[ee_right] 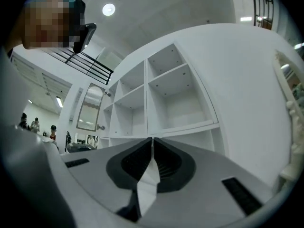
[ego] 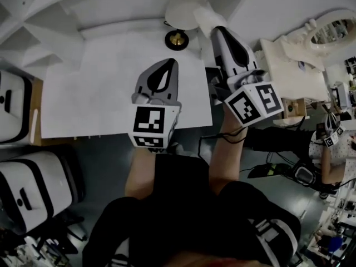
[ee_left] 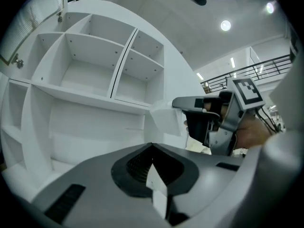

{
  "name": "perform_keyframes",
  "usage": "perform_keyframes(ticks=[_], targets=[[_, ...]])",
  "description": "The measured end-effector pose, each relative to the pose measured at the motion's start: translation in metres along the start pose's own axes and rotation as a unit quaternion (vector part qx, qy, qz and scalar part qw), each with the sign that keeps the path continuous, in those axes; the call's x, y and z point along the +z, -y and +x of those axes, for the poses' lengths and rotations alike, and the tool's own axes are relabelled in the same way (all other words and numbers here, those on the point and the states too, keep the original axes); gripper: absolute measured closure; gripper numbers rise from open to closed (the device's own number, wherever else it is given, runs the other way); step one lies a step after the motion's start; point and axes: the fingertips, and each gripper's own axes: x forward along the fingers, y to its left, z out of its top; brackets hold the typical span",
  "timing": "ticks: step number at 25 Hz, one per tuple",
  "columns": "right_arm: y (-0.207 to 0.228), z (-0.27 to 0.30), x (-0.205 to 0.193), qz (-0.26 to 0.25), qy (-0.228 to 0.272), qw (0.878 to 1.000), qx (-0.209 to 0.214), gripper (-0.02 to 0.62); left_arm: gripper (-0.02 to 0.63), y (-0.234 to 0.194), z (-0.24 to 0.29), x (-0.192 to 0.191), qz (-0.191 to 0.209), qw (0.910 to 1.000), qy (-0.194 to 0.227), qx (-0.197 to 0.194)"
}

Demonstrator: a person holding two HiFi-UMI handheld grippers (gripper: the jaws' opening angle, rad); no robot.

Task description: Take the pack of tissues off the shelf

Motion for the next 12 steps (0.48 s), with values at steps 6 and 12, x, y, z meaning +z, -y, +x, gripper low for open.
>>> perform_keyframes(ticks=[6, 12], targets=[[-0.006, -0.028, -0.043, 0.030, -0.040, 0.999, 0.010, 0.565, 0.596, 0.015, -0.021, -0.014, -0.008, 0.9992, 0.002, 0.040], [-0.014, -0.045, -0.092, 0.030, -0.074, 0.997, 0.015, 0.565, 0.595, 0.011, -0.027, -0.026, -0.011, 0.9972, 0.003, 0.074]])
